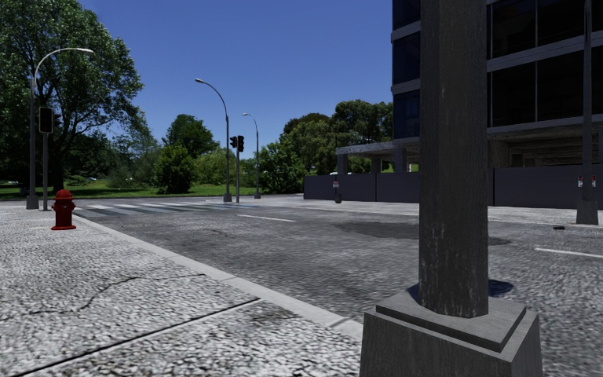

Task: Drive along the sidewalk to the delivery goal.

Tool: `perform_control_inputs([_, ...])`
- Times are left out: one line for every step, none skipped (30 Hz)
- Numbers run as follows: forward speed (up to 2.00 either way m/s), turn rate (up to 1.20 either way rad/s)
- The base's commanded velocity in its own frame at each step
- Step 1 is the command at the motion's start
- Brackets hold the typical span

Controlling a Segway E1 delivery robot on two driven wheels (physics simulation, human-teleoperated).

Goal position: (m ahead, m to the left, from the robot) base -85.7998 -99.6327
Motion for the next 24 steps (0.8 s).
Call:
perform_control_inputs([0.0, 0.54])
perform_control_inputs([0.0, 0.57])
perform_control_inputs([0.0, 0.57])
perform_control_inputs([0.0, 0.57])
perform_control_inputs([0.0, 0.57])
perform_control_inputs([0.0, 0.57])
perform_control_inputs([0.0, 0.57])
perform_control_inputs([0.0, 0.57])
perform_control_inputs([0.0, 0.57])
perform_control_inputs([0.0, 0.57])
perform_control_inputs([0.0, 0.57])
perform_control_inputs([0.0, 0.57])
perform_control_inputs([0.0, 0.57])
perform_control_inputs([0.0, 0.57])
perform_control_inputs([0.0, 0.58])
perform_control_inputs([0.0, 0.58])
perform_control_inputs([0.0, 0.58])
perform_control_inputs([0.0, 0.58])
perform_control_inputs([0.0, 0.58])
perform_control_inputs([0.0, 0.58])
perform_control_inputs([0.0, 0.58])
perform_control_inputs([0.0, 0.58])
perform_control_inputs([0.0, 0.58])
perform_control_inputs([0.0, 0.58])
